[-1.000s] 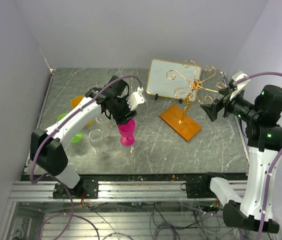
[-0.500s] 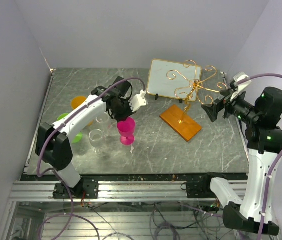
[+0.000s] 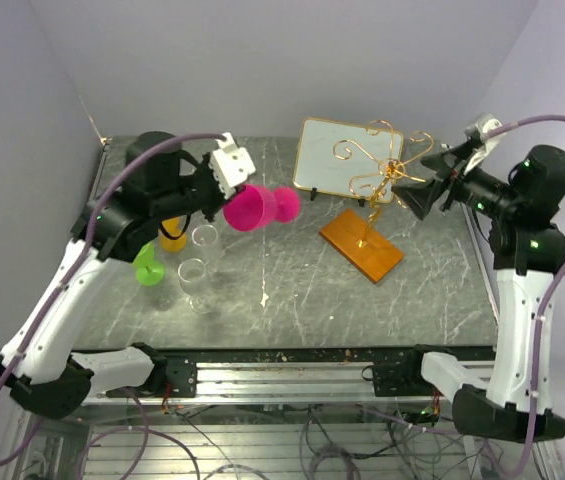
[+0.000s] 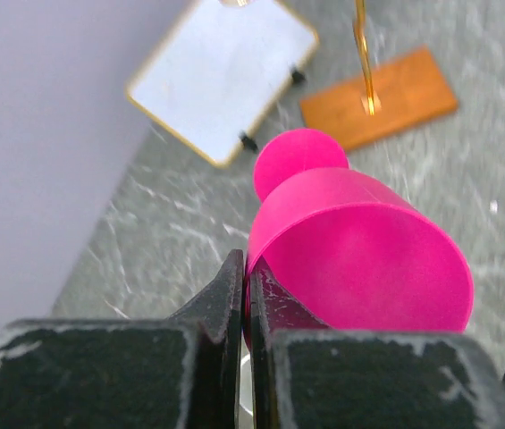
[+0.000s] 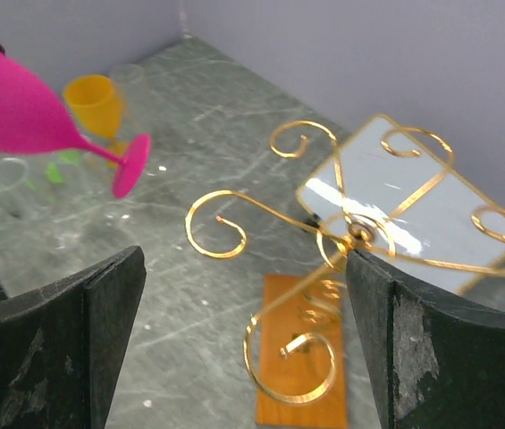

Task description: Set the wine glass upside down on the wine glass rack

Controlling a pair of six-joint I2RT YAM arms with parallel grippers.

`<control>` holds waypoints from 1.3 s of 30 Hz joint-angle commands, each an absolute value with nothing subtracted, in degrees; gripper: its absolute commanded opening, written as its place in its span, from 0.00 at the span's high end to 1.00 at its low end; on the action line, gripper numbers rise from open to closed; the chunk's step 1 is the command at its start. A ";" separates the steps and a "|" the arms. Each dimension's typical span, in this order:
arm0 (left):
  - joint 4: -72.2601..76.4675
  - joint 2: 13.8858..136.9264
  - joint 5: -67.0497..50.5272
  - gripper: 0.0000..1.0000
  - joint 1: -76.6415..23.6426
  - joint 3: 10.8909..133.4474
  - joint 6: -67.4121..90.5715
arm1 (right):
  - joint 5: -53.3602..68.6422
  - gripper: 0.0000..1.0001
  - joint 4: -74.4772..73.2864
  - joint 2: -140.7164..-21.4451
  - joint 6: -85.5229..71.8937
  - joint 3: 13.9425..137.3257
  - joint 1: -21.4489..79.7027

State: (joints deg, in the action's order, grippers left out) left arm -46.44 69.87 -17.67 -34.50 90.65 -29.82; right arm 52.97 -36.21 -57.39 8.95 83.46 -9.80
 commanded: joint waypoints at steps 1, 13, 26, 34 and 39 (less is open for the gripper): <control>-34.68 68.38 -18.82 0.93 -34.83 94.93 -20.12 | 57.43 0.06 -27.81 -61.33 1.37 85.15 -4.38; -28.99 68.87 -13.95 0.93 -32.74 103.19 -7.21 | 51.02 0.13 -22.87 -75.61 -5.78 93.73 13.50; -26.85 67.69 -22.16 0.93 -25.58 102.28 -0.23 | 41.71 0.34 -17.09 -81.32 -13.05 96.13 25.27; -25.85 67.74 -24.22 0.93 -25.05 101.08 0.35 | 32.64 0.52 -18.81 -85.59 -12.68 102.69 28.02; -25.45 67.94 -24.28 0.93 -25.05 100.82 0.36 | 29.69 0.62 -19.25 -85.52 -12.58 102.78 28.04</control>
